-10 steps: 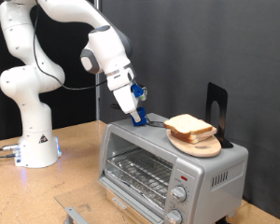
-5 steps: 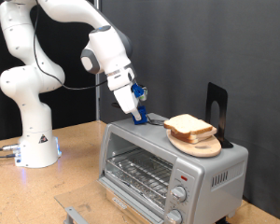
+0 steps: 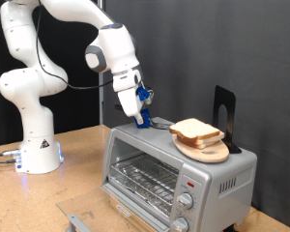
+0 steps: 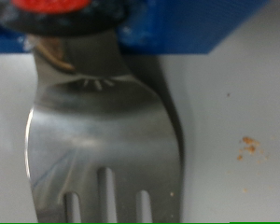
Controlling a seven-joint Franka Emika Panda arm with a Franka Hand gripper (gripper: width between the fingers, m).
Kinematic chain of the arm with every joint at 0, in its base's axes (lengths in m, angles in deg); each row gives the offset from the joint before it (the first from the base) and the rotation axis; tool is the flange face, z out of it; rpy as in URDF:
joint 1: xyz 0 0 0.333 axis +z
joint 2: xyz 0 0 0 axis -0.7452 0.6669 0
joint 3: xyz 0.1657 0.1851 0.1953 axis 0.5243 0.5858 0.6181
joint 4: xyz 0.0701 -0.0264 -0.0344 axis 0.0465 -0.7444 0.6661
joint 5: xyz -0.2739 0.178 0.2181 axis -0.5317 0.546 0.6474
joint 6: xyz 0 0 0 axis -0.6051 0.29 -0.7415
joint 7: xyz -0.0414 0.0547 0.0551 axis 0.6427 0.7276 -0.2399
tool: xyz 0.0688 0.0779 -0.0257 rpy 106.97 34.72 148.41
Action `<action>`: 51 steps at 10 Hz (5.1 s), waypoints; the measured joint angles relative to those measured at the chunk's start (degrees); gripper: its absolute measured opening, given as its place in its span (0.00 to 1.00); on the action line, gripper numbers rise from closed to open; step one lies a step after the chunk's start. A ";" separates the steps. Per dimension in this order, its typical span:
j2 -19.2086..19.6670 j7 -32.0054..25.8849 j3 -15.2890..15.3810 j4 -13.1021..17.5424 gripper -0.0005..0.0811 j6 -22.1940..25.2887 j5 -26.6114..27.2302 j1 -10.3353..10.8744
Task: Make a piece of toast with the oven
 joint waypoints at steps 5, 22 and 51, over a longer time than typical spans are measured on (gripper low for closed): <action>-1.17 1.87 -1.83 4.09 0.60 10.61 1.23 -0.77; -10.98 -6.86 -18.32 3.33 0.61 18.78 0.03 -9.85; 7.67 -10.14 -11.03 11.46 0.61 7.99 2.58 -9.69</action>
